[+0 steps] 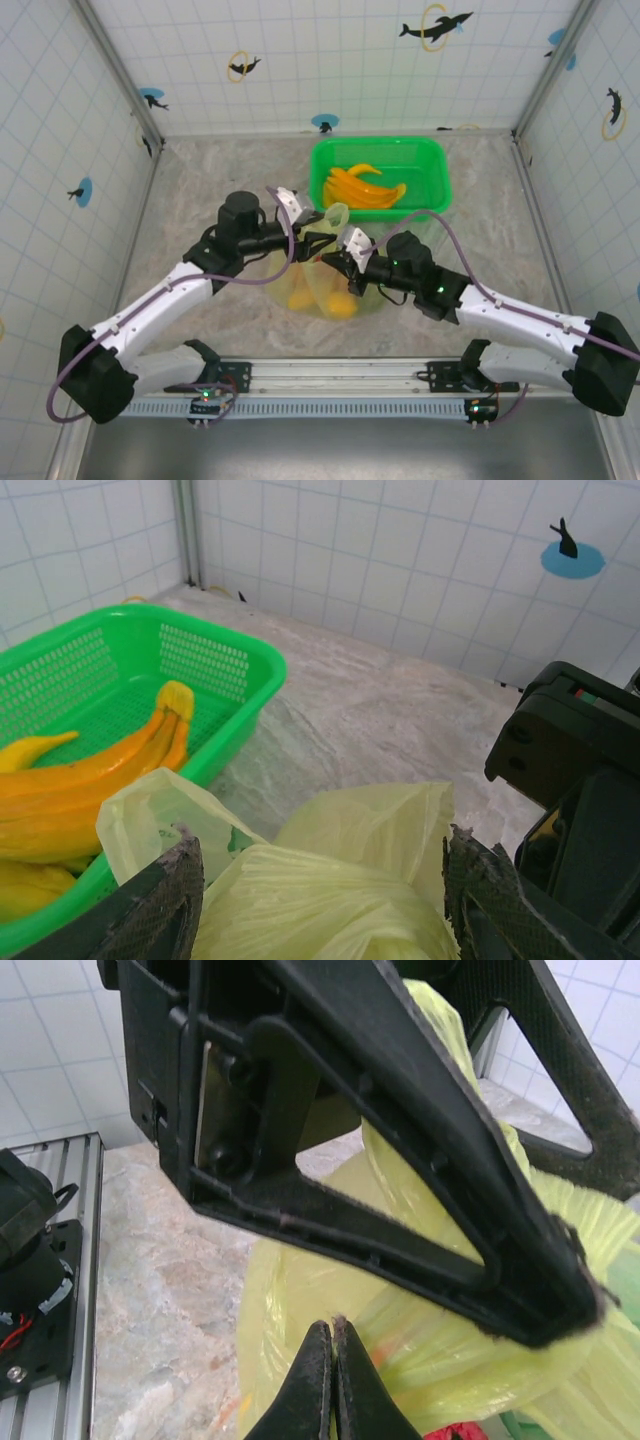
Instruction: Place the fake fruits into the plastic bag and tie a complex knot
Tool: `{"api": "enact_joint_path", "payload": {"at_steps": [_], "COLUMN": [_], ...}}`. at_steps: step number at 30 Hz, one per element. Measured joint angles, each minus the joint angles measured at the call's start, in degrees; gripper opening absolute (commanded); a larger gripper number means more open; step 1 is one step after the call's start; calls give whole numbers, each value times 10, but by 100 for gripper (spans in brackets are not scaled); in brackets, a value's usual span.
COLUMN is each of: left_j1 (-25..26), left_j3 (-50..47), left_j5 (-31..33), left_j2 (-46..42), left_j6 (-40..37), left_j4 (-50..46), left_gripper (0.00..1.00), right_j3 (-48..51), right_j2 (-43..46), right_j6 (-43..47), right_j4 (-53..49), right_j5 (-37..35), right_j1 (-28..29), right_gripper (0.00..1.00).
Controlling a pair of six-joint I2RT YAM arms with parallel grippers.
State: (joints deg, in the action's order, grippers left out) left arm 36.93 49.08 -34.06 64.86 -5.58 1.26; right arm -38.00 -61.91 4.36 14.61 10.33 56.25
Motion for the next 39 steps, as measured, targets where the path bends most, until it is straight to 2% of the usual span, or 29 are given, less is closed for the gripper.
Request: {"api": "enact_joint_path", "payload": {"at_steps": [6, 13, 18, 21, 25, 26, 28, 33, 36, 39], "left_j1": [14, 14, 14, 14, 20, 23, 33, 55, 58, 63], "left_j3": [51, 82, 95, 98, 100, 100, 98, 51, 29, 19], "left_j5": [34, 53, 52, 45, 44, 49, 60, 89, 98, 107], "left_j2": [29, 34, 34, 34, 34, 34, 30, -20, -40, -45], "left_j6": [-42, -67, -79, -82, -94, -101, -121, -176, -210, -238], "left_j4": [-71, -135, -153, -163, -167, -167, -164, -123, -98, -80], "left_gripper": [57, 41, 19, 1, 0, 0, 0, 0, 0, 0], "right_j3": [-2, -2, -2, -2, -7, -14, -29, -90, -124, -136], "right_j2": [-2, -7, -9, -10, -12, -11, 1, 64, 78, 64], "right_j6": [2, 2, 2, 2, 5, 7, 12, 12, 5, -7], "right_j4": [2, 7, 14, 20, 10, -3, -29, -85, -98, -114], "right_j5": [7, 17, 17, 16, 19, 22, 36, 70, 86, 132], "right_j1": [-2, -12, -15, -15, -15, -16, -21, -66, -119, -176], "right_gripper": [0, 0, 0, 0, 51, 59, 63, 64, 64, 70]}}
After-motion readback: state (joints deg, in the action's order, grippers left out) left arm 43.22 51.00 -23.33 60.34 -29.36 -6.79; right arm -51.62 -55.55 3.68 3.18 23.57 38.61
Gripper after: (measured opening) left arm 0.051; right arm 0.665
